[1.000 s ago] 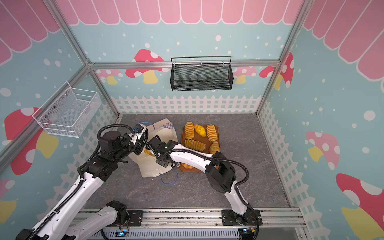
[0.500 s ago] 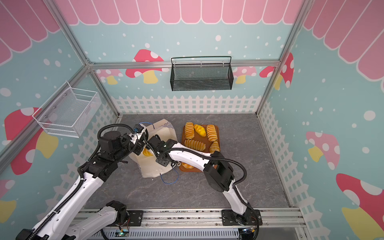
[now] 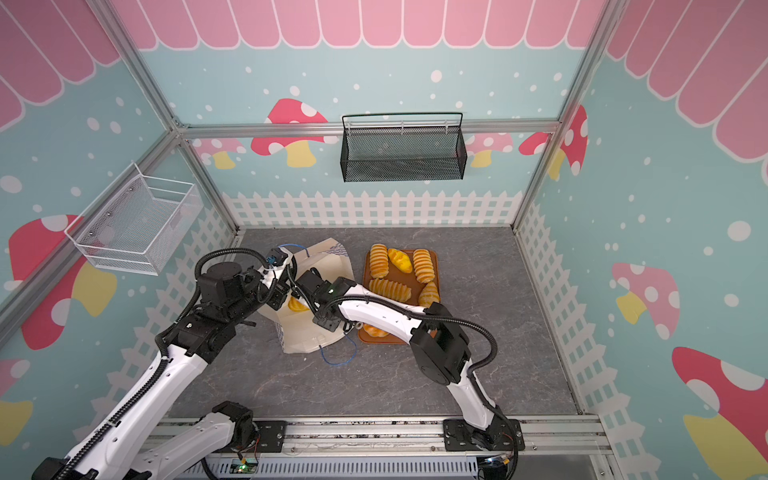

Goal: Take the fake bread out of the paper bag
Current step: 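Lift the gripped yellow bun up out of the bag with the tongs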

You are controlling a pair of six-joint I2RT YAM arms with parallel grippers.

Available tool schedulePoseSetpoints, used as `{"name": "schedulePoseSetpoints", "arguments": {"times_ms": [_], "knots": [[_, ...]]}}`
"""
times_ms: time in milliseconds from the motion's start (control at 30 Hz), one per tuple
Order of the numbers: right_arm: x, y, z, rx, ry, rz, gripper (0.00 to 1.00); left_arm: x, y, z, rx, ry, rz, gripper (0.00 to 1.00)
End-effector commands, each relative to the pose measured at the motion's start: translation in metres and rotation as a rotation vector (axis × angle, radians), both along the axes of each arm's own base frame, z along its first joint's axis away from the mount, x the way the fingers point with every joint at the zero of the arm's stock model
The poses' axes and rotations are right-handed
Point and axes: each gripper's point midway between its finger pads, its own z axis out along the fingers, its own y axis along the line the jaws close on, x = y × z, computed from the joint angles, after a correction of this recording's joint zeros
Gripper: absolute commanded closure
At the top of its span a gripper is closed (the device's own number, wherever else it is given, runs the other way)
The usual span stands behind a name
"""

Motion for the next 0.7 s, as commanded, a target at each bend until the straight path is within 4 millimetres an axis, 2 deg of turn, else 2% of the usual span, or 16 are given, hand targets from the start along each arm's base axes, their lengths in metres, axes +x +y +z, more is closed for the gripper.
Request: {"name": "schedulePoseSetpoints", "arguments": {"times_ms": [0,67,533,667], "knots": [[0.01,0.012,0.034,0.061,-0.087,0.022,0.59,-0.014,-0.027,-0.001,-0.042,0.022,-0.147,1.0],[0.011,0.016,0.034,0.062,-0.089,0.028,0.55,-0.013,-0.028,-0.002,-0.045,0.03,-0.147,1.0],[0.025,0.035,0.02,0.055,-0.082,0.038,0.5,-0.014,-0.031,0.001,-0.054,0.053,-0.166,1.0],[0.019,0.04,0.023,0.079,-0.055,0.081,0.5,-0.014,-0.031,-0.001,-0.047,0.057,-0.163,1.0]]}}
